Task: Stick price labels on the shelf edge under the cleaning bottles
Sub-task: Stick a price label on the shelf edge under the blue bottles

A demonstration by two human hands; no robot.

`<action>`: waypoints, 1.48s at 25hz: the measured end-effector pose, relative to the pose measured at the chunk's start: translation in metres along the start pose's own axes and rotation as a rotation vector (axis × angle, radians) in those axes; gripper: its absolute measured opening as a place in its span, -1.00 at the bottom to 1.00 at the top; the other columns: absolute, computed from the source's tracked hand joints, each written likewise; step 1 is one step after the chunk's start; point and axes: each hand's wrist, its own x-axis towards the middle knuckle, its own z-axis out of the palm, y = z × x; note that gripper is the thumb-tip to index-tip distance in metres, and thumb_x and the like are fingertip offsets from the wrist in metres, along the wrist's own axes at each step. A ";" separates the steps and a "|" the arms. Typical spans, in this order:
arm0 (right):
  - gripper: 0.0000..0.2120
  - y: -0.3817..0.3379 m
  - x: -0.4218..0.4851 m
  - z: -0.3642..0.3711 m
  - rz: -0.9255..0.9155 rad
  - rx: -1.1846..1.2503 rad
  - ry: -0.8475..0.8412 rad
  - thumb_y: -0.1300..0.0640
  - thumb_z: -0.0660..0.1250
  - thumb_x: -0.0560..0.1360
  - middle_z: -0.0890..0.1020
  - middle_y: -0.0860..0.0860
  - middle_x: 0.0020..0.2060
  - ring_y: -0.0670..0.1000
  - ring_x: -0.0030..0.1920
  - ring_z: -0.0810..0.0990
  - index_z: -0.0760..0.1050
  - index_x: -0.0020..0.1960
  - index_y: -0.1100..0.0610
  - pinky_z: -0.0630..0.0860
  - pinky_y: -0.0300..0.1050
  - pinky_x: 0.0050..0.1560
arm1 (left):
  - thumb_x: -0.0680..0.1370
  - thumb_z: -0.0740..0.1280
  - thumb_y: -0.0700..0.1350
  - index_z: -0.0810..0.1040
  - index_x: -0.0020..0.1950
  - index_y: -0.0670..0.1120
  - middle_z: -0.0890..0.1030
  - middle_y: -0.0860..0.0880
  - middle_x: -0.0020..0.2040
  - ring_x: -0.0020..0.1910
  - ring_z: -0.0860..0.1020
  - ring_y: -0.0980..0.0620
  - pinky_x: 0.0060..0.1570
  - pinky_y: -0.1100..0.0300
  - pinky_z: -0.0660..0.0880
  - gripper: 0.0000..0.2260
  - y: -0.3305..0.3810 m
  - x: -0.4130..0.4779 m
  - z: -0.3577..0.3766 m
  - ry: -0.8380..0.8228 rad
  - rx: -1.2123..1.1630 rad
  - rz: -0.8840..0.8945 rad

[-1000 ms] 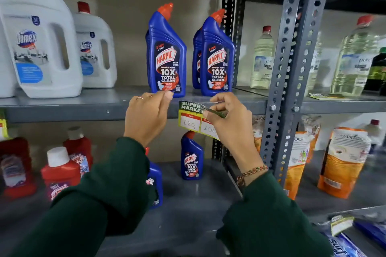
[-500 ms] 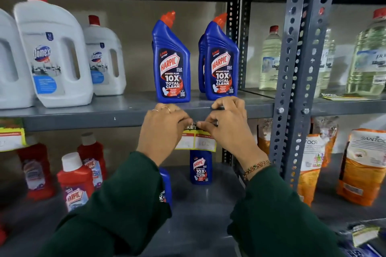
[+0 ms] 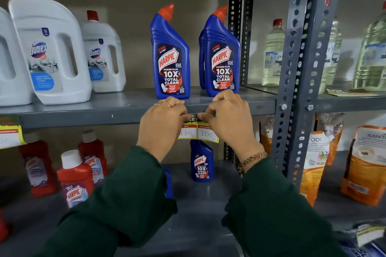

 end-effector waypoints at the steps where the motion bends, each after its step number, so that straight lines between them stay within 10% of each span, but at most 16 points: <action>1: -0.75 -0.001 0.002 -0.002 0.016 0.020 -0.001 -0.05 0.37 0.41 0.55 0.10 -0.02 0.12 0.04 0.47 0.61 -0.15 0.14 0.36 0.03 0.07 | 0.49 0.34 -0.08 0.56 -0.18 -0.16 0.64 -0.13 -0.08 -0.12 0.56 -0.12 -0.26 0.01 0.52 -0.84 0.001 0.002 -0.002 0.008 -0.003 -0.017; 10: -0.65 -0.002 0.009 0.002 0.111 0.068 0.096 -0.12 0.39 0.36 0.61 0.13 -0.11 0.13 -0.05 0.55 0.55 -0.17 0.19 0.41 0.02 -0.03 | 0.49 0.35 -0.04 0.50 -0.13 -0.16 0.65 -0.14 -0.14 -0.15 0.57 -0.11 -0.26 -0.04 0.55 -0.81 -0.002 0.007 0.005 0.060 -0.107 -0.113; 16: -0.56 -0.002 0.011 0.004 0.015 0.146 0.026 0.00 0.36 0.44 0.58 0.14 0.18 0.12 0.23 0.48 0.42 0.23 0.18 0.31 0.12 0.37 | 0.53 0.20 -0.05 0.56 0.07 -0.17 0.68 -0.16 -0.03 -0.01 0.59 -0.13 -0.02 -0.08 0.54 -0.73 -0.013 0.010 0.017 0.005 -0.054 0.055; 23: -0.57 0.001 0.006 0.018 -0.001 0.098 0.154 -0.17 0.28 0.44 0.71 0.13 -0.11 0.11 -0.03 0.62 0.57 0.04 0.17 0.52 0.06 0.10 | 0.55 0.13 -0.04 0.59 0.00 -0.15 0.70 -0.12 -0.07 -0.08 0.62 -0.08 -0.04 0.03 0.47 -0.71 -0.008 0.006 0.020 0.069 0.016 0.017; 37: -0.80 0.011 0.005 0.009 -0.076 0.126 0.058 0.20 0.19 0.54 0.68 0.17 -0.03 0.16 0.00 0.58 0.52 0.08 0.19 0.53 0.09 0.05 | 0.50 0.17 -0.07 0.53 0.11 -0.16 0.67 -0.17 -0.05 -0.05 0.58 -0.17 -0.08 -0.13 0.55 -0.72 -0.024 0.004 0.005 -0.023 -0.181 0.016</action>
